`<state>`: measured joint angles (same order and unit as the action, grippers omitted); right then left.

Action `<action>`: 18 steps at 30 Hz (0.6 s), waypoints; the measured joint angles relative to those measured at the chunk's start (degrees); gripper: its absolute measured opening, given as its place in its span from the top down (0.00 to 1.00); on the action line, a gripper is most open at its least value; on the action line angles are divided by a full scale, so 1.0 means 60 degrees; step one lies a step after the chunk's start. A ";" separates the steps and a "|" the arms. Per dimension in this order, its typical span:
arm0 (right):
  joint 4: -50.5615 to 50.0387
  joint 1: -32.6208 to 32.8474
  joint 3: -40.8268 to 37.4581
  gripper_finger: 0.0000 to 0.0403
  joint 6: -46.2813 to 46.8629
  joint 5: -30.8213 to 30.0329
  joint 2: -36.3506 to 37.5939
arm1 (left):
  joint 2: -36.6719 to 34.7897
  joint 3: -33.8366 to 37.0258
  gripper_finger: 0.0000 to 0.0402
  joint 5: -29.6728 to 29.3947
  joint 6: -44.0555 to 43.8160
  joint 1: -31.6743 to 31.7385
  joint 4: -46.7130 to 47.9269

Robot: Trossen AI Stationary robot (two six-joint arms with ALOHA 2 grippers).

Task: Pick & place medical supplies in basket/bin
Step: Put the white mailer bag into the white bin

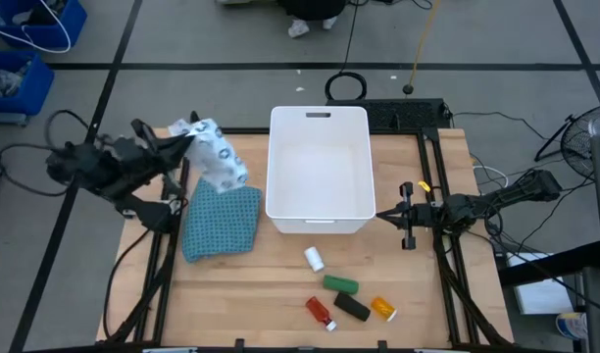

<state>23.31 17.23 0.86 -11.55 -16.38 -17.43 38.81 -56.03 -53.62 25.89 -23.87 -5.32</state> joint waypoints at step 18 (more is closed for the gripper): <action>0.0074 -0.0002 -0.0003 1.00 -0.0517 -0.0004 0.0004 | 0.8407 -0.6224 1.00 0.8695 -0.3251 0.6446 0.3816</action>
<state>23.75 17.22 0.85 -14.66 -16.40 -17.41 89.25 -93.37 -1.45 6.39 14.80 17.57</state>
